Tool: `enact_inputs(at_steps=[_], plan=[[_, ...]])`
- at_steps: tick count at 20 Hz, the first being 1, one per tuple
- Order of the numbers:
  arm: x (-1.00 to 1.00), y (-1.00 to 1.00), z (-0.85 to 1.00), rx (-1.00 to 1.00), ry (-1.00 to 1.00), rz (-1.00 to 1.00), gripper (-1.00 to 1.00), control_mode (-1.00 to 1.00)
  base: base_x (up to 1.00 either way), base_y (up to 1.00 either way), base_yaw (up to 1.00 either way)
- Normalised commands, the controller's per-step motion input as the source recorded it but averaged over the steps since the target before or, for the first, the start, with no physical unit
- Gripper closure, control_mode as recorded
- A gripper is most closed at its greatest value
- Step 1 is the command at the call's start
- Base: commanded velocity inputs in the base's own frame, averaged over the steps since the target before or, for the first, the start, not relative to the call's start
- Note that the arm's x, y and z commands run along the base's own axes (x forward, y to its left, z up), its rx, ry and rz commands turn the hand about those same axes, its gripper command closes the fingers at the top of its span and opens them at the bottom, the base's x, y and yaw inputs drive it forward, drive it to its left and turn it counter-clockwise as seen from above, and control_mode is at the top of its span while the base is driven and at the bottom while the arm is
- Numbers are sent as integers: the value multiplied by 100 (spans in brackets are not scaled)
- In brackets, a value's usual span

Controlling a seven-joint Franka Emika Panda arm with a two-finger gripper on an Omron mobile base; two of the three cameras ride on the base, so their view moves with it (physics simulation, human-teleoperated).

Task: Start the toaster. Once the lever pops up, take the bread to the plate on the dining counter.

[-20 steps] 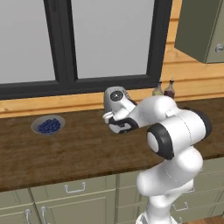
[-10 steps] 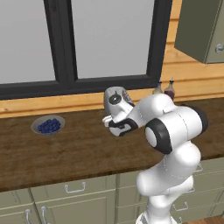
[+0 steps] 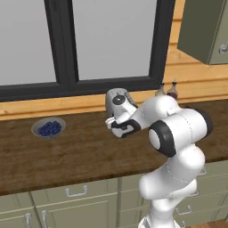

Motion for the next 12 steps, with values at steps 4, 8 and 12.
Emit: enact_inputs(at_steps=[4, 8, 12], plan=[[-73, -16, 76, 24, -16, 0, 100, -100, 0, 0, 0], [-54, -14, 99, 25, -17, 0, 100, -100, 0, 0, 0], [-51, -9, 100, 25, -17, -2, 100, -100, 0, 0, 0]])
